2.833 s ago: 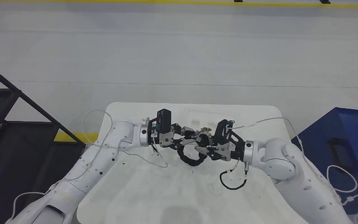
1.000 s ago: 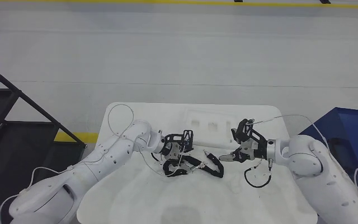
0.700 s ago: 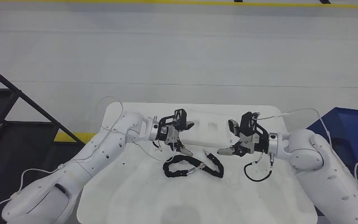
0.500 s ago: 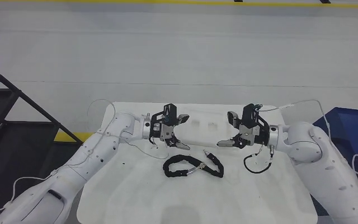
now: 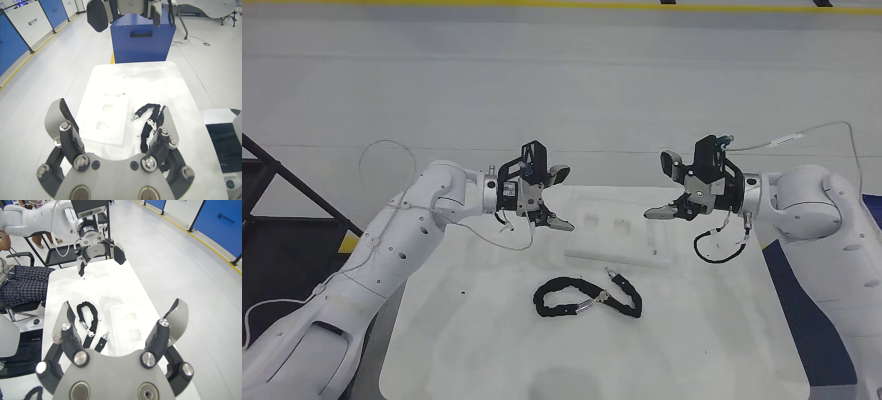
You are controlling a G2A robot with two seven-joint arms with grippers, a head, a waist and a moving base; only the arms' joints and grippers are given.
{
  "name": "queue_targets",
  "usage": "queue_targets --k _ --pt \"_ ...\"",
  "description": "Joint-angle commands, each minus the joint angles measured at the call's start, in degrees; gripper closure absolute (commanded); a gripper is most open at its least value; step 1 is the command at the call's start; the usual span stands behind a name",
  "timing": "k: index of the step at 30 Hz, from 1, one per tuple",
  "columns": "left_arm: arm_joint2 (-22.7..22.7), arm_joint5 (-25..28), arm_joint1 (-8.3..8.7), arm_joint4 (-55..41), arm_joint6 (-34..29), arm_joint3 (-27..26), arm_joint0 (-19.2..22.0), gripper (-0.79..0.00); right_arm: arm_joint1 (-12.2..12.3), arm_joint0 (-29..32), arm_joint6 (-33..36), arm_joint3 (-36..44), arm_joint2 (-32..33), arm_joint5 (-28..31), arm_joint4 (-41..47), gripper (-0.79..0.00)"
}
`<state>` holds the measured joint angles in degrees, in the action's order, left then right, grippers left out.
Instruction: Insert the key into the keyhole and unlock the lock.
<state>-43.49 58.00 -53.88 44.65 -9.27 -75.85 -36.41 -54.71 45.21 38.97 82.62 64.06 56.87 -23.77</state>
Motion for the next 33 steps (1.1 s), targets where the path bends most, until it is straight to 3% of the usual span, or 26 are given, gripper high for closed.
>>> queue_targets --k 1,5,33 --pt "0.15 0.00 -0.09 -2.09 -2.70 0.71 1.29 -0.785 -0.08 -1.38 0.84 -1.99 -0.93 0.76 0.94 -0.785" --pt "0.75 -0.43 -0.55 -5.03 -4.87 0.97 2.01 -0.785 -0.18 -3.87 2.63 -5.46 -2.50 1.13 4.92 -0.785" --pt "0.86 -0.52 -0.63 -5.18 -5.07 0.98 2.00 -0.785 -0.18 -3.87 2.62 -5.45 -2.50 1.13 4.92 -0.784"
